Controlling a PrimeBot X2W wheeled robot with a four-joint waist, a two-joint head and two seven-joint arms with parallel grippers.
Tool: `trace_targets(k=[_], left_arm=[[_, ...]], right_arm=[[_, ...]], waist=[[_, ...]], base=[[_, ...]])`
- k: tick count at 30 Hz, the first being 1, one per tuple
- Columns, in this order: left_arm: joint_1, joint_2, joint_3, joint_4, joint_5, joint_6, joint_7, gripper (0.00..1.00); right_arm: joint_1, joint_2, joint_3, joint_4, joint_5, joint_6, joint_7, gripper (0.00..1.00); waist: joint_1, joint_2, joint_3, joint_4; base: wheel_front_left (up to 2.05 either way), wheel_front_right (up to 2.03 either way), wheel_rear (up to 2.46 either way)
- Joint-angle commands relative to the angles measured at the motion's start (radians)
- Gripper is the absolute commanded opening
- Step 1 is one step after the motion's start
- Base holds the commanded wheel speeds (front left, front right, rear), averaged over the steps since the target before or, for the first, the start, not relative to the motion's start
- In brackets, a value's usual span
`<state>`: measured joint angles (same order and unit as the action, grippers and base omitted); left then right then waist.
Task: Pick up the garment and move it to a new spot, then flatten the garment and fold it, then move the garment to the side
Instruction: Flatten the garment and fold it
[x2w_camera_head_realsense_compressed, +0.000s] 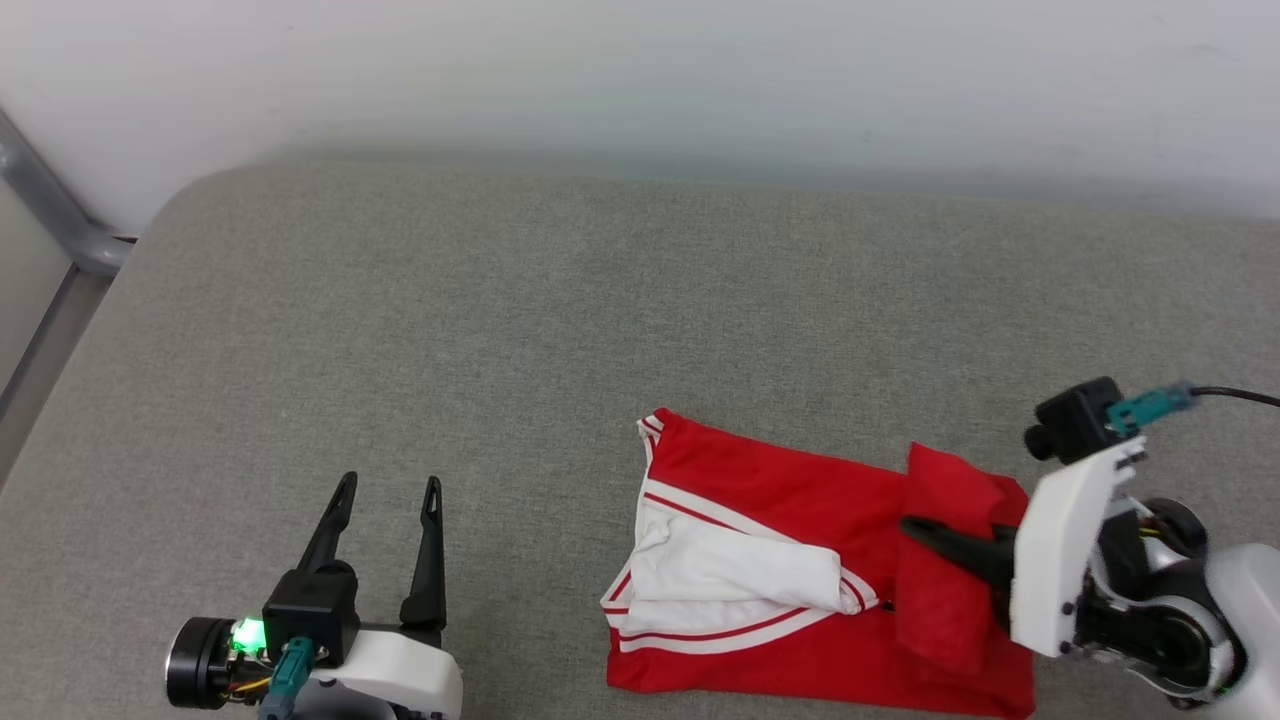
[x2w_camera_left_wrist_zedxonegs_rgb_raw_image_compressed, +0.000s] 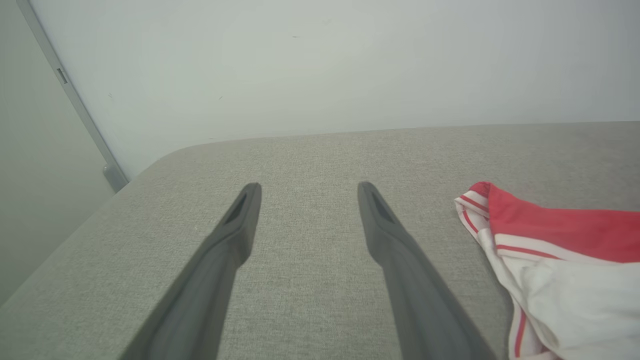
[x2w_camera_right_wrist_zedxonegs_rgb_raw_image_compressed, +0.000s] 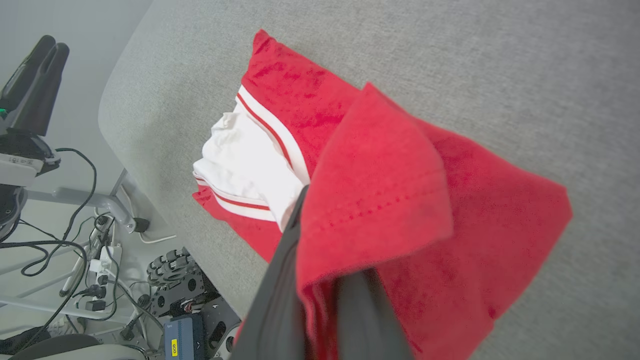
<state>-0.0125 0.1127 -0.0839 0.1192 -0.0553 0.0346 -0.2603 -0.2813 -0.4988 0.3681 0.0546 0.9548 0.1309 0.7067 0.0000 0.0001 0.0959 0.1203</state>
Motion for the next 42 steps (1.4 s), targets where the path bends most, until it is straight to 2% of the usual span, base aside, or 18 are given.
trace_targets(k=[1,7,14,19,24,25,26,33,36,39,42], left_arm=[[-0.016,-0.005,0.004,-0.005,0.005,-0.005,-0.007,1.0],[-0.038,-0.014,0.001,-0.003,0.012,-0.015,-0.007,1.0],[-0.071,-0.026,-0.005,0.009,0.018,-0.029,-0.007,1.0],[-0.08,-0.033,0.002,0.014,0.019,-0.033,-0.007,1.0],[-0.077,-0.037,0.011,0.019,0.022,-0.03,-0.007,1.0],[-0.072,-0.037,0.014,0.019,0.023,-0.029,-0.007,1.0],[-0.066,-0.038,0.015,0.021,0.024,-0.027,-0.007,1.0],[-0.037,-0.031,0.036,0.021,0.027,-0.031,-0.007,1.0],[-0.019,-0.032,0.037,0.013,0.034,-0.025,-0.007,1.0],[0.001,-0.032,0.041,0.005,0.036,-0.022,-0.007,1.0],[0.018,-0.031,0.042,0.0,0.038,-0.021,-0.007,1.0]], right_arm=[[-0.041,0.028,0.032,0.013,-0.02,0.0,0.004,0.0],[-0.147,0.1,0.139,0.079,-0.062,0.0,-0.009,0.0],[-0.244,0.181,0.245,0.26,-0.114,0.0,-0.069,0.0],[-0.272,0.21,0.319,0.389,-0.154,0.0,-0.125,0.0],[-0.284,0.216,0.359,0.451,-0.157,-0.001,-0.216,0.0],[-0.291,0.21,0.365,0.449,-0.162,-0.001,-0.242,0.4],[-0.295,0.203,0.369,0.444,-0.164,-0.001,-0.266,1.0],[-0.268,0.115,0.385,0.314,-0.163,0.0,-0.413,1.0],[-0.25,0.077,0.336,0.259,-0.191,0.0,-0.497,1.0],[-0.215,0.046,0.258,0.232,-0.269,-0.001,-0.602,1.0],[-0.165,0.051,0.156,0.219,-0.349,0.0,-0.696,1.0]], waist=[[0.0,-0.0001,0.013,0.009],[0.0,-0.0001,0.042,0.026],[0.0,-0.0001,0.075,0.052],[0.0,-0.0001,0.088,0.065],[0.0,-0.0001,0.083,0.062],[0.0,-0.0001,0.078,0.058],[0.0,-0.0001,0.072,0.055],[0.0,-0.0001,0.021,0.016],[0.0,-0.0001,-0.003,-0.005],[0.0,-0.0001,-0.025,-0.027],[0.0,-0.0001,-0.042,-0.044]], base=[[0.0,0.0,0.0],[0.0,0.0,0.0],[0.0,0.0,0.0],[0.0,0.0,0.0],[0.0,0.0,0.0],[0.0,0.0,0.0],[0.0,0.0,0.0],[0.0,0.0,0.0],[0.0,0.0,0.0],[0.0,0.0,0.0],[0.0,0.0,0.0]])
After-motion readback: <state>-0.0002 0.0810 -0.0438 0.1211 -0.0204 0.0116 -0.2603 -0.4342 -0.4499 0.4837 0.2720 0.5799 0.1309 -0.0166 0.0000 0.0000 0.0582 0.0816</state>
